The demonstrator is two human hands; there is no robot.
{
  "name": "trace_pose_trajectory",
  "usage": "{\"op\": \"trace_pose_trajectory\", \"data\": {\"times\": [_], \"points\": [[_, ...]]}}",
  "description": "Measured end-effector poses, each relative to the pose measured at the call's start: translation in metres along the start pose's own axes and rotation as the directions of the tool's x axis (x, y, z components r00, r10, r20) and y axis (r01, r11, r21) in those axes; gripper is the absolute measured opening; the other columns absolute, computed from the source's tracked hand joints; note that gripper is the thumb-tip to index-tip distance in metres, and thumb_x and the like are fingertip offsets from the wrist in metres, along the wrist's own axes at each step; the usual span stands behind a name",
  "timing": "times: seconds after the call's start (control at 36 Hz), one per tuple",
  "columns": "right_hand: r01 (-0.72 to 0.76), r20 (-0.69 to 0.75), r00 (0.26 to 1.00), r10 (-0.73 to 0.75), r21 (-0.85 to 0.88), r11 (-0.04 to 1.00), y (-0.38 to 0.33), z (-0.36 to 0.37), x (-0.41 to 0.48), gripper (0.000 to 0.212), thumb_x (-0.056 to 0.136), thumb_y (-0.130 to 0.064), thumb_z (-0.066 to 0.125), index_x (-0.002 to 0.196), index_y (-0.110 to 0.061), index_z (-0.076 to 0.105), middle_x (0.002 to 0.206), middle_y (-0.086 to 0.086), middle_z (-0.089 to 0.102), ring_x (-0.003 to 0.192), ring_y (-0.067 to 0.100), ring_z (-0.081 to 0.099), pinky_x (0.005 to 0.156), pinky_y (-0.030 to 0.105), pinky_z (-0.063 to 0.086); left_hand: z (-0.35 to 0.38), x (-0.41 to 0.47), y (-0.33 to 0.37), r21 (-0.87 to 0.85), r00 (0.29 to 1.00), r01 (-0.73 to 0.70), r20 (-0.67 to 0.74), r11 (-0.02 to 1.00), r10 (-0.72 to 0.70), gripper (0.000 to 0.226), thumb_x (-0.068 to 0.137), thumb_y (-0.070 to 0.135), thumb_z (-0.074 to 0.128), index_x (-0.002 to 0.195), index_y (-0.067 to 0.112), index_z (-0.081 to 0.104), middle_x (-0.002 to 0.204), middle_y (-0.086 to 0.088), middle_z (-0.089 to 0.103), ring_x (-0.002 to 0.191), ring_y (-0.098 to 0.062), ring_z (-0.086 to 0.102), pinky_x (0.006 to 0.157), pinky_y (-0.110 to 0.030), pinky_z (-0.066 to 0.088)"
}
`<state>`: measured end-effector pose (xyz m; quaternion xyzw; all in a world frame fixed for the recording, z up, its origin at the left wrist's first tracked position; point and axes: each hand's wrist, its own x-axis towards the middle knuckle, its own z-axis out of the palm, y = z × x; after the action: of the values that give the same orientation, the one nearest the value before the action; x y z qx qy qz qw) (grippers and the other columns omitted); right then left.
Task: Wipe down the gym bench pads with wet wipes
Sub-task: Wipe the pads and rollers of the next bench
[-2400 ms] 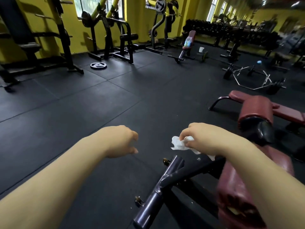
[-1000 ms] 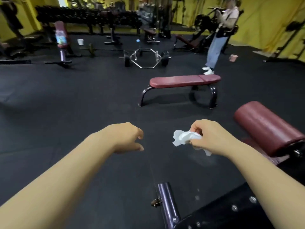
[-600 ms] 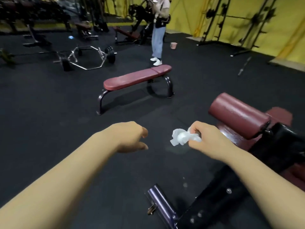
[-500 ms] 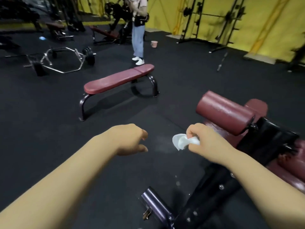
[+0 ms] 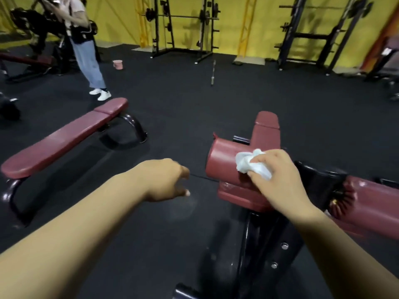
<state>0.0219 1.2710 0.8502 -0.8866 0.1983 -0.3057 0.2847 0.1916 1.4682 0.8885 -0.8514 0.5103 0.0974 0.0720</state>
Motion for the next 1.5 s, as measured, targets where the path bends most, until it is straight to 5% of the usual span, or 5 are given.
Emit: {"op": "trace_pose_trajectory", "data": {"times": [0.36, 0.56, 0.72, 1.17, 1.5], "points": [[-0.133, -0.149, 0.984, 0.093, -0.285, 0.949, 0.040, 0.002, 0.024, 0.023, 0.093, -0.025, 0.057, 0.116, -0.028, 0.060, 0.126, -0.005, 0.049, 0.120, 0.020, 0.046, 0.106, 0.035, 0.035, -0.012, 0.128, -0.014, -0.157, 0.926, -0.346, -0.216, 0.925, 0.310, 0.041, 0.084, 0.052, 0.060, 0.120, 0.033, 0.055, 0.120, 0.014, 0.048, 0.111, -0.012, 0.052, 0.090, -0.032, 0.046], [-0.142, -0.307, 0.948, 0.084, -0.171, 0.975, 0.027, 0.032, 0.027, 0.036, 0.080, 0.006, 0.063, 0.093, -0.028, 0.061, 0.105, -0.022, 0.063, 0.103, -0.009, 0.056, 0.089, 0.009, 0.040, -0.014, 0.193, -0.034, -0.189, 0.825, -0.562, -0.193, 0.805, 0.531, 0.046, 0.079, 0.052, 0.065, 0.121, 0.036, 0.055, 0.114, 0.016, 0.052, 0.105, -0.008, 0.052, 0.092, -0.035, 0.046], [-0.422, -0.399, 0.796, 0.455, 0.174, 0.890, 0.008, 0.047, 0.031, 0.030, 0.072, -0.052, 0.073, 0.095, -0.035, 0.062, 0.104, -0.006, 0.068, 0.091, 0.018, 0.065, 0.083, 0.041, 0.051, -0.027, 0.235, -0.042, -0.181, 0.677, -0.733, -0.098, 0.656, 0.730, 0.058, 0.064, 0.069, 0.065, 0.111, 0.036, 0.059, 0.098, 0.018, 0.051, 0.090, -0.002, 0.052, 0.084, -0.030, 0.048], [-0.788, -0.645, 0.561, 0.519, -0.225, 0.573, -0.002, 0.094, 0.064, 0.034, 0.091, -0.022, 0.060, 0.125, -0.019, 0.060, 0.103, -0.002, 0.044, 0.091, 0.008, 0.046, 0.082, 0.013, 0.033, -0.016, 0.279, -0.061, -0.379, 0.452, -0.851, -0.174, 0.364, 0.875, 0.062, 0.053, 0.056, 0.082, 0.108, 0.032, 0.063, 0.098, 0.019, 0.052, 0.090, 0.003, 0.052, 0.079, -0.014, 0.044], [-0.601, -0.510, 0.765, 0.394, -0.345, 0.720, -0.045, 0.149, 0.072, 0.034, 0.090, -0.031, 0.055, 0.117, -0.010, 0.061, 0.095, 0.002, 0.048, 0.089, 0.010, 0.046, 0.083, 0.010, 0.035, -0.006, 0.279, -0.075, -0.276, 0.447, -0.886, -0.289, 0.374, 0.847, 0.058, 0.062, 0.047, 0.082, 0.109, 0.019, 0.065, 0.103, 0.009, 0.061, 0.095, -0.009, 0.055, 0.084, -0.021, 0.041]]}}
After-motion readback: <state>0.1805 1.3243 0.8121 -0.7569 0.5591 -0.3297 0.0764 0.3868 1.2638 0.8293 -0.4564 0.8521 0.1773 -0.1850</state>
